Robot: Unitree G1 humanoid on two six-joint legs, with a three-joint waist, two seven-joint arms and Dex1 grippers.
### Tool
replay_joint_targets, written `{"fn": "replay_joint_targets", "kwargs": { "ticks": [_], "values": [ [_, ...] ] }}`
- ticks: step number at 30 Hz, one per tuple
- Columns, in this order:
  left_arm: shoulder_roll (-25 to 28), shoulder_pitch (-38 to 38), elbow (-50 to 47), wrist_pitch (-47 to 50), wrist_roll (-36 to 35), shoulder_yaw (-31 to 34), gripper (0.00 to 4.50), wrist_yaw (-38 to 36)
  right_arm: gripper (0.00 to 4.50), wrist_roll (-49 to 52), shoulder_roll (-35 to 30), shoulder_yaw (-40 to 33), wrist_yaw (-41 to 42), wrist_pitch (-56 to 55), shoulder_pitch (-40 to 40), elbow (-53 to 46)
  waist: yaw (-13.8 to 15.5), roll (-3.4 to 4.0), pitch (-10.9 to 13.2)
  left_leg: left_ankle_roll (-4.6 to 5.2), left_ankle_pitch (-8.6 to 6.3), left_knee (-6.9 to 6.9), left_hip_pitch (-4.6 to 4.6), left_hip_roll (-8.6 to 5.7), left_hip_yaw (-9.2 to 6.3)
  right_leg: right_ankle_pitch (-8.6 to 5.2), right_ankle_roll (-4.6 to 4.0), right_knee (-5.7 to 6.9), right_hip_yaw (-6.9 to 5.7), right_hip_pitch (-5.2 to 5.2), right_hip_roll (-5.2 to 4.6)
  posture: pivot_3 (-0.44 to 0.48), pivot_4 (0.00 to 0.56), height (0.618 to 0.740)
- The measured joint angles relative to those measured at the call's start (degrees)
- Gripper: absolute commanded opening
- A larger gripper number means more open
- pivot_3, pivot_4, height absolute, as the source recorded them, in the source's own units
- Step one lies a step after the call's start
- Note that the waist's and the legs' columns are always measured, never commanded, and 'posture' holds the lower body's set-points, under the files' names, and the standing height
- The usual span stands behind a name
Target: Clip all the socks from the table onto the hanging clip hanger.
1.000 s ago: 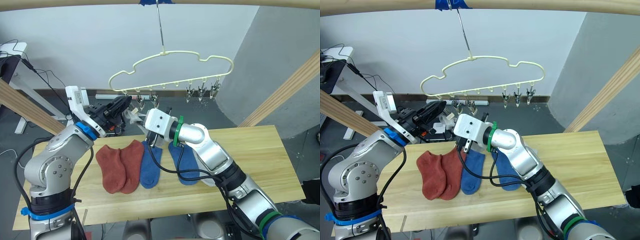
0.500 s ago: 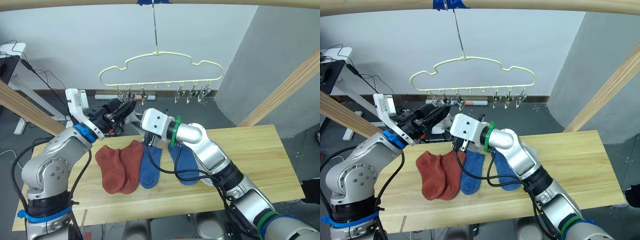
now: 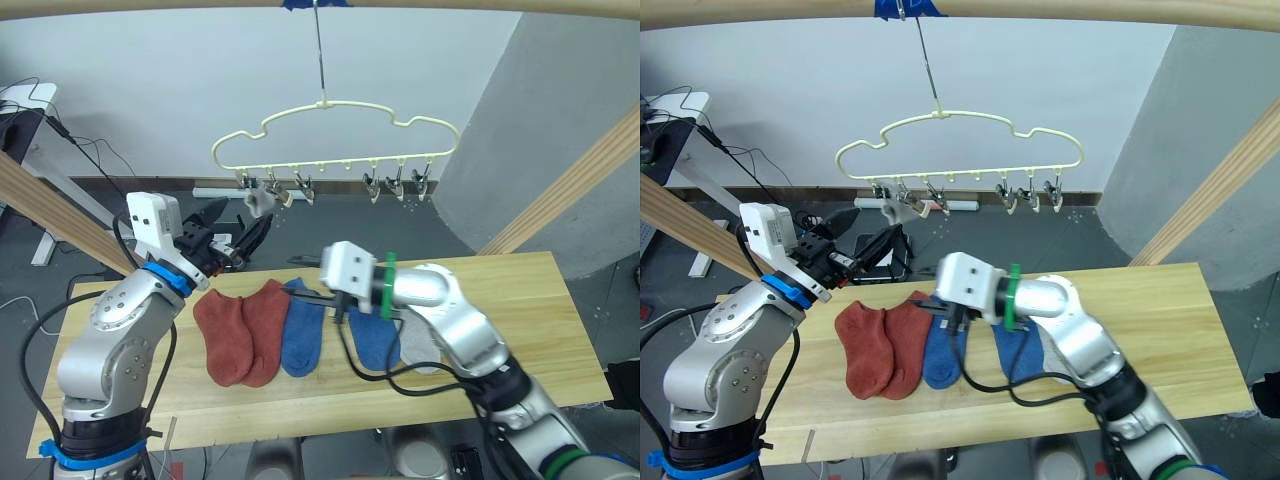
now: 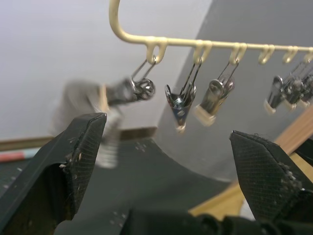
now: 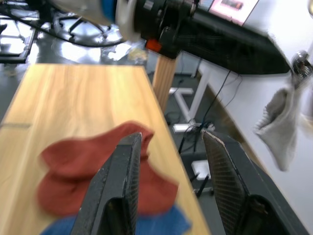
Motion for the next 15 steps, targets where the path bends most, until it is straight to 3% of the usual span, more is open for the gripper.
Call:
{"fn": "replay_joint_targets", "kwargs": {
  "ticks": [9,12,15],
  "values": [
    [-5.6,2.0,-2.4,-7.5,8.8,-5.6,4.49,3.2,2.04,18.7,-12.1,-16.8,4.1,13.0,1.7,-10.6,-0.1,0.05,0.1,0.02,0.00,0.02,0.03,-0.10,0.01,0.05,-0.08,0.05,-0.02,0.04,0.19,-0.236,0.337,0.733],
    [-7.1,2.0,-2.2,-9.4,10.5,-6.0,3.93,4.0,2.05,22.4,-14.7,-20.2,3.9,16.1,1.7,-11.9,-0.3,0.04,0.1,0.02,0.00,0.01,0.04,-0.13,0.05,0.05,-0.08,0.04,0.00,0.05,0.19,-0.242,0.338,0.733],
    [-8.1,1.9,-1.6,-10.4,11.4,-6.9,3.08,4.0,2.05,24.7,-16.2,-21.5,2.8,18.6,1.7,-12.3,-0.4,0.03,0.1,0.02,0.00,0.01,0.03,-0.14,0.03,0.05,-0.08,0.04,-0.02,0.04,0.21,-0.253,0.339,0.733]
  ]
}}
